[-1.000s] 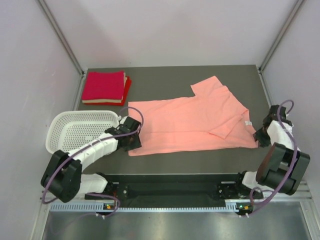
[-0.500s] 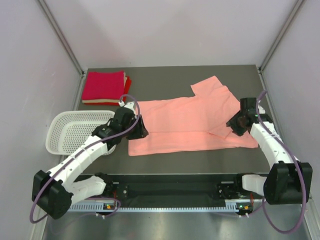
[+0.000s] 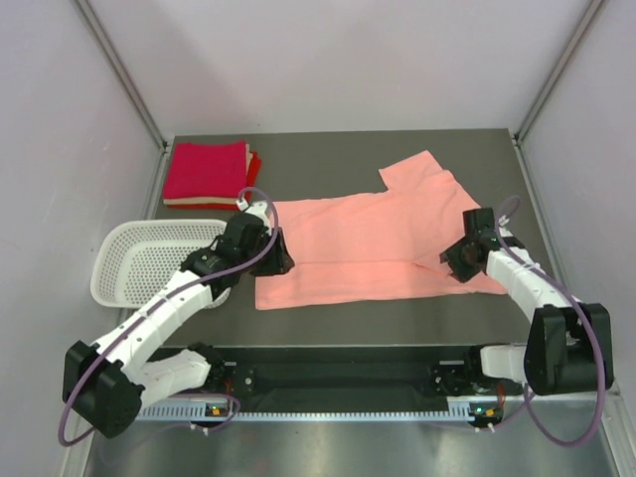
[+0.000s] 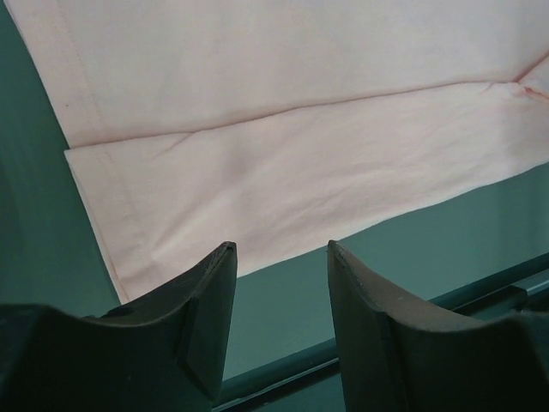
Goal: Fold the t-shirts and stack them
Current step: Fold the tshirt
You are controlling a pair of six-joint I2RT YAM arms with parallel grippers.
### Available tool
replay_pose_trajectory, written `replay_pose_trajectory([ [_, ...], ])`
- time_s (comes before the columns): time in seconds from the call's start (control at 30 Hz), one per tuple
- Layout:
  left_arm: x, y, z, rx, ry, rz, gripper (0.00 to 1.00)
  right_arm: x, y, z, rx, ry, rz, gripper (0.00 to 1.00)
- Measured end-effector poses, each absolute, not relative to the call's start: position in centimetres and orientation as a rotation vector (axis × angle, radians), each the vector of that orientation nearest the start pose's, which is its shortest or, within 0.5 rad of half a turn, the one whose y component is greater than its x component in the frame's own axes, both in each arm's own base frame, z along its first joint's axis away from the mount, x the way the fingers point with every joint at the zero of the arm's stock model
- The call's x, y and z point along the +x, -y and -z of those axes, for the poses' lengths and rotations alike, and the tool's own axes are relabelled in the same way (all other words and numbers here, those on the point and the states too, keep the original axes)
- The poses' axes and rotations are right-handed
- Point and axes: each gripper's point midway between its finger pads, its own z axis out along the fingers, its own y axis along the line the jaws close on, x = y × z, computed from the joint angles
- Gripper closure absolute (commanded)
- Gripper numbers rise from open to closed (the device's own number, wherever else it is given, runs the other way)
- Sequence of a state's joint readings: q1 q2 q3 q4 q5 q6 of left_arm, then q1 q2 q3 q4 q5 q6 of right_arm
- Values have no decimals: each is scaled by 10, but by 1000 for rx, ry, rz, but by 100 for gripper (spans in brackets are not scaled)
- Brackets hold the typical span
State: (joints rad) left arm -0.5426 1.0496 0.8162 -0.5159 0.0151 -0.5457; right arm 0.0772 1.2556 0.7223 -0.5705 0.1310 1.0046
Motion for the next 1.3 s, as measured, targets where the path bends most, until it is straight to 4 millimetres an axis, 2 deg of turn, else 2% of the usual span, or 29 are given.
replay_pose_trajectory([
  [0.13, 242, 178, -139, 14, -2429, 559, 49, 271, -35, -44, 1262, -2365, -177, 59],
  [0.33, 242, 178, -137, 12, -2434, 557, 48, 277, -35, -36, 1292, -2348, -181, 62],
  [0.43, 242, 178, -137, 10, -2433, 555, 49, 281, -35, -35, 1299, -2335, -189, 71],
  [0.47, 243, 177, -137, 9, -2433, 554, 48, 283, -35, -35, 1300, -2329, -191, 78],
  [0.53, 243, 177, -137, 8, -2432, 550, 49, 285, -36, -35, 1305, -2321, -197, 85],
  [0.57, 243, 177, -137, 7, -2432, 550, 49, 286, -36, -35, 1306, -2315, -200, 93],
  [0.67, 243, 176, -137, 6, -2431, 547, 49, 289, -36, -37, 1306, -2303, -209, 100],
  [0.97, 244, 176, -137, 4, -2431, 545, 49, 302, -46, -46, 1222, -2283, -237, 100],
  [1.13, 244, 176, -137, 3, -2431, 545, 49, 326, -52, -59, 1146, -2261, -263, 100],
  [1.3, 244, 175, -137, 0, -2431, 543, 49, 348, -57, -61, 1093, -2248, -287, 100],
])
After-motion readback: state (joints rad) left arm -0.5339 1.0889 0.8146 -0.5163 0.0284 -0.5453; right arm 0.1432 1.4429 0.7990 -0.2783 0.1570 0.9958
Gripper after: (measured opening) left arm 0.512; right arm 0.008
